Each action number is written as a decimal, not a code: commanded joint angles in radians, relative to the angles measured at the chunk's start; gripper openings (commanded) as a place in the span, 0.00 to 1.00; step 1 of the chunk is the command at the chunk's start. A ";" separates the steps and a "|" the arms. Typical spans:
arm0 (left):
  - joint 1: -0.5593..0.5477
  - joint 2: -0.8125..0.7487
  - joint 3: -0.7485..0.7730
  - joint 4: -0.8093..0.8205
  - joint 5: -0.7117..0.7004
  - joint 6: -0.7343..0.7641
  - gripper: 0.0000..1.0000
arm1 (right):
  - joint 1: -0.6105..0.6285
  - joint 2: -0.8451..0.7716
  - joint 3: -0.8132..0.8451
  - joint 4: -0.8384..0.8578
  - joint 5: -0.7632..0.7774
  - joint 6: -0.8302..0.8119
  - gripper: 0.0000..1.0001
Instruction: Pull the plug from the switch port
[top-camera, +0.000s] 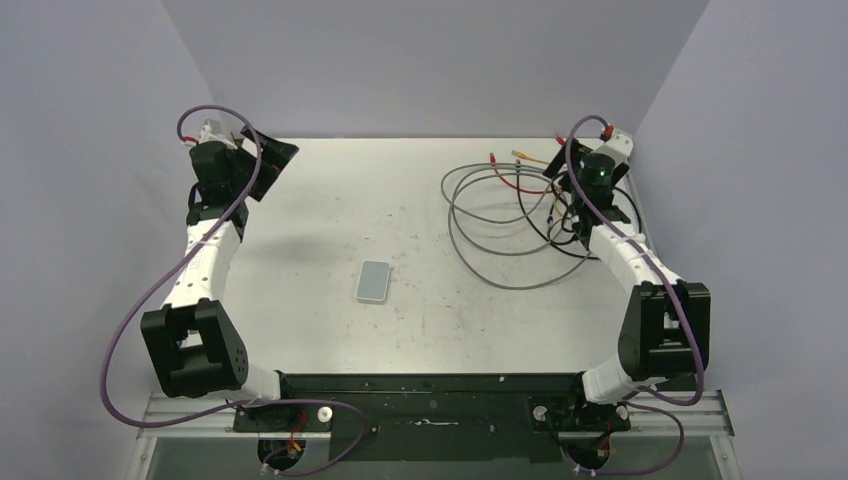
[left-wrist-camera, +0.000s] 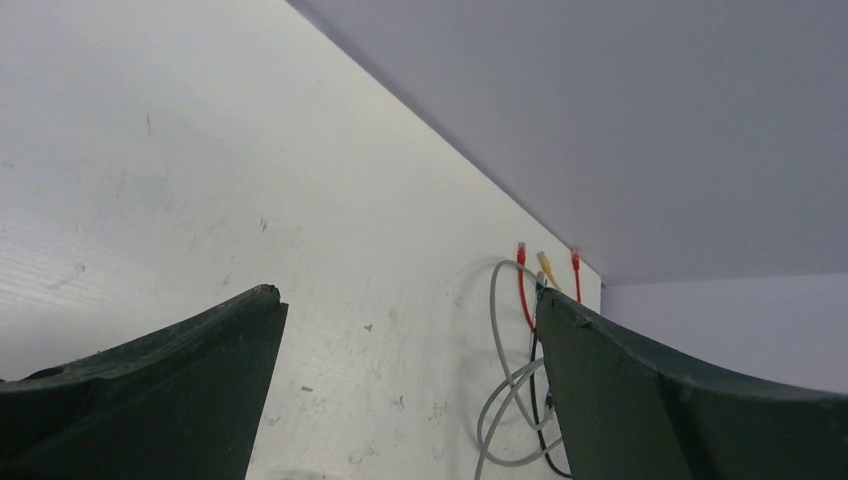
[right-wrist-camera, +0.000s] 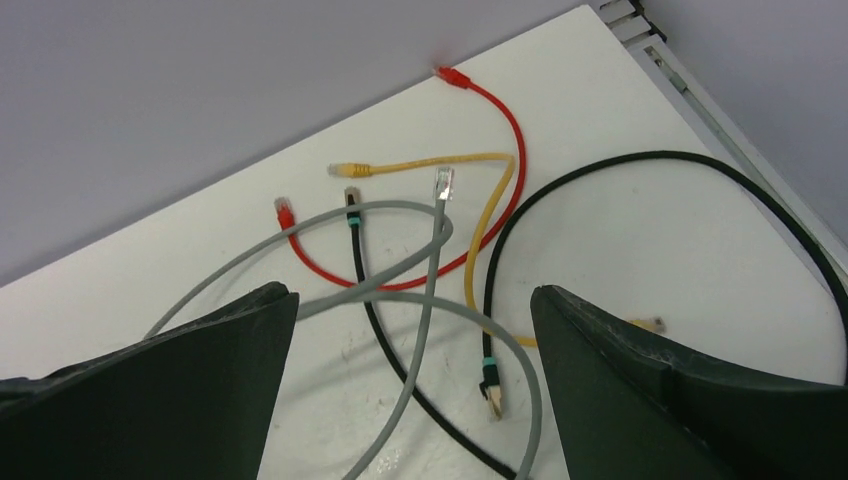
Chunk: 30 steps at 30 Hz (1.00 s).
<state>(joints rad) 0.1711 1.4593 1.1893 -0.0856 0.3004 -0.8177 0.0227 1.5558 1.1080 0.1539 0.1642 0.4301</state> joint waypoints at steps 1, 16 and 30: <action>-0.001 -0.023 -0.022 0.242 -0.037 -0.037 0.96 | 0.019 -0.112 -0.149 0.175 0.063 -0.029 0.90; -0.091 -0.453 -0.576 0.535 -0.424 0.380 0.96 | 0.052 -0.438 -0.626 0.247 0.285 -0.057 0.90; -0.107 -0.629 -1.068 0.742 -0.466 0.513 0.96 | 0.044 -0.551 -0.963 0.521 0.281 -0.143 0.90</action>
<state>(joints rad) 0.0669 0.8402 0.1341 0.5777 -0.1204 -0.3531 0.0673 1.0157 0.2131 0.4603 0.4484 0.3408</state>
